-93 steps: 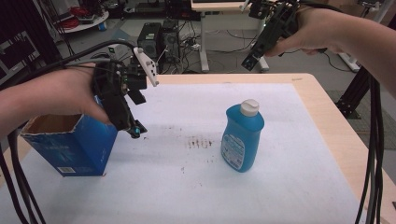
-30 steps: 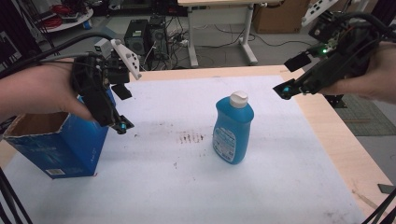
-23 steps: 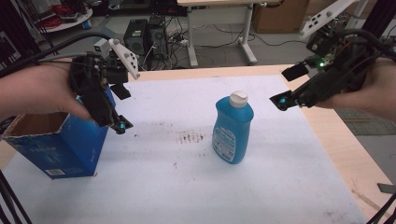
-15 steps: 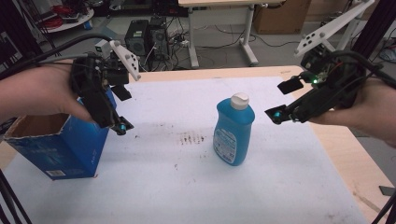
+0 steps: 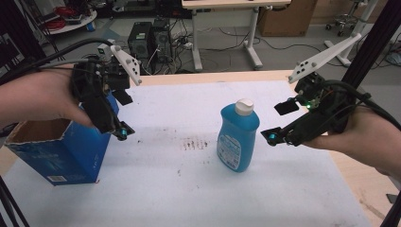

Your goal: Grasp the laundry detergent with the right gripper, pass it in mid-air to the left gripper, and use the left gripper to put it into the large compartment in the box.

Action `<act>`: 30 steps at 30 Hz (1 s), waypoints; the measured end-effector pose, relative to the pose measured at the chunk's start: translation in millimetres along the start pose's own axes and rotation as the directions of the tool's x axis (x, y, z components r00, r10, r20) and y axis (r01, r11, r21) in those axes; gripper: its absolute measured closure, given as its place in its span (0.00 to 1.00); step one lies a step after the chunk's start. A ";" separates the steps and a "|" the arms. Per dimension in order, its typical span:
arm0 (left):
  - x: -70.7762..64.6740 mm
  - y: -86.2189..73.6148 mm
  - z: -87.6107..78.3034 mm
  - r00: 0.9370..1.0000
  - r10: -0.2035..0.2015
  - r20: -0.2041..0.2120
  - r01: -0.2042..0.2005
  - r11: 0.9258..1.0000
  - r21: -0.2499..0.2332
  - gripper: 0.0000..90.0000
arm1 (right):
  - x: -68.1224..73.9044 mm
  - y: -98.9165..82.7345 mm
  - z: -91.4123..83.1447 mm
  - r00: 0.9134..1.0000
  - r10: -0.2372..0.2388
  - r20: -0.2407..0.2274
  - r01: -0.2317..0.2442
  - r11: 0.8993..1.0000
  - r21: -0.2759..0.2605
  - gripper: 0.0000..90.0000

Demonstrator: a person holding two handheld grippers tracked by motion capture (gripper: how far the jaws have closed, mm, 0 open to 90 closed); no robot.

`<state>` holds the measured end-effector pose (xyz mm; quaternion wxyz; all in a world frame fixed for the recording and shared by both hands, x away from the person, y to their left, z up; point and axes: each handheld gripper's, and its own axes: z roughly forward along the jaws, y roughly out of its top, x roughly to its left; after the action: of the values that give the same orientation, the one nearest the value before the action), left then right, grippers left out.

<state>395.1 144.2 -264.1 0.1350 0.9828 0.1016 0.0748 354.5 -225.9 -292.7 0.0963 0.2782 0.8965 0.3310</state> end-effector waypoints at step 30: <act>-2.7 -0.7 0.2 1.000 -0.002 0.000 0.002 1.000 -0.001 0.21 | 14.2 -8.7 57.8 0.999 0.044 0.015 -0.044 0.999 -0.010 0.19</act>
<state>392.4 144.2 -264.8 0.1355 0.9827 0.1024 0.0746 359.6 -192.1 -342.2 0.0971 0.2999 0.8877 0.3355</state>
